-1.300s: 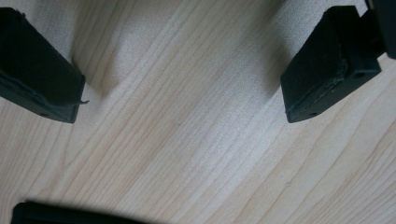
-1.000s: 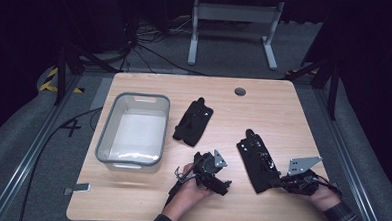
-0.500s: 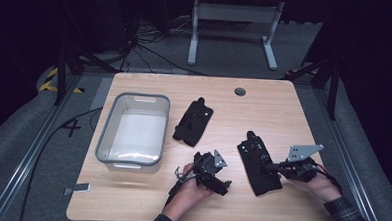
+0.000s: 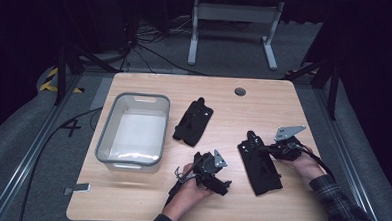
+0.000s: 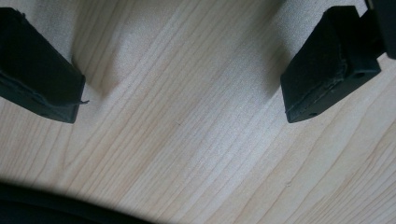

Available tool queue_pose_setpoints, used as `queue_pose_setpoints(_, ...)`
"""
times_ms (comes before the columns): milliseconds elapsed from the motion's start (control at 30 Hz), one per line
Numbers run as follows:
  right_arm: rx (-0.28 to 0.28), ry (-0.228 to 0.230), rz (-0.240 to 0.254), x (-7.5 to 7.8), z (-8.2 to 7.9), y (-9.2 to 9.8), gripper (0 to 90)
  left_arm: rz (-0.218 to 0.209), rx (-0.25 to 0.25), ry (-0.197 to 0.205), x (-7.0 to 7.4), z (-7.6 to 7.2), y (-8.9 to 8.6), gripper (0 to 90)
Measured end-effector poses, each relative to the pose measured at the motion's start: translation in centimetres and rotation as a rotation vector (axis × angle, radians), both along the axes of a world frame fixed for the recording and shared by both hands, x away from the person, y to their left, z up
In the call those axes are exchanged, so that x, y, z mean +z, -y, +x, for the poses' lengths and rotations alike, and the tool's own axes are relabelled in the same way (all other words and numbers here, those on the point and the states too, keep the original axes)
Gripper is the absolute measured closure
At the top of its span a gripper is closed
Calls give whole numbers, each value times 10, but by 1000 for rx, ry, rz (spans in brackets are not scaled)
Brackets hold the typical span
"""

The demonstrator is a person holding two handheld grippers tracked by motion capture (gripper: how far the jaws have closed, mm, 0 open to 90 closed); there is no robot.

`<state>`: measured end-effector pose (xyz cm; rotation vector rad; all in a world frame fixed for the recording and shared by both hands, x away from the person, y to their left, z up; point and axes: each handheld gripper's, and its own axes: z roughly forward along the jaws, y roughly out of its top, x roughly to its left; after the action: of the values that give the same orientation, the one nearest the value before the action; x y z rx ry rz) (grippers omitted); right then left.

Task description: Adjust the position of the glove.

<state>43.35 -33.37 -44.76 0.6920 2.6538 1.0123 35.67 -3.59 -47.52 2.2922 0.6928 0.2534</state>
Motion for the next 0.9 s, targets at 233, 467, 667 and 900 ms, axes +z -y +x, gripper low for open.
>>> queue_pose_setpoints(233,6,-14,-15,-1,-11,8,898,0,0,1,0,0,0,1)
queue_pose_setpoints(467,24,-28,-12,-2,-30,12,899,2,-2,0,0,0,0,1)
queue_pose_setpoints(667,43,-27,-15,-2,-38,9,898,2,-1,0,0,0,0,1)
queue_pose_setpoints(900,11,-7,30,4,-40,16,777,2,-2,0,0,0,0,1)
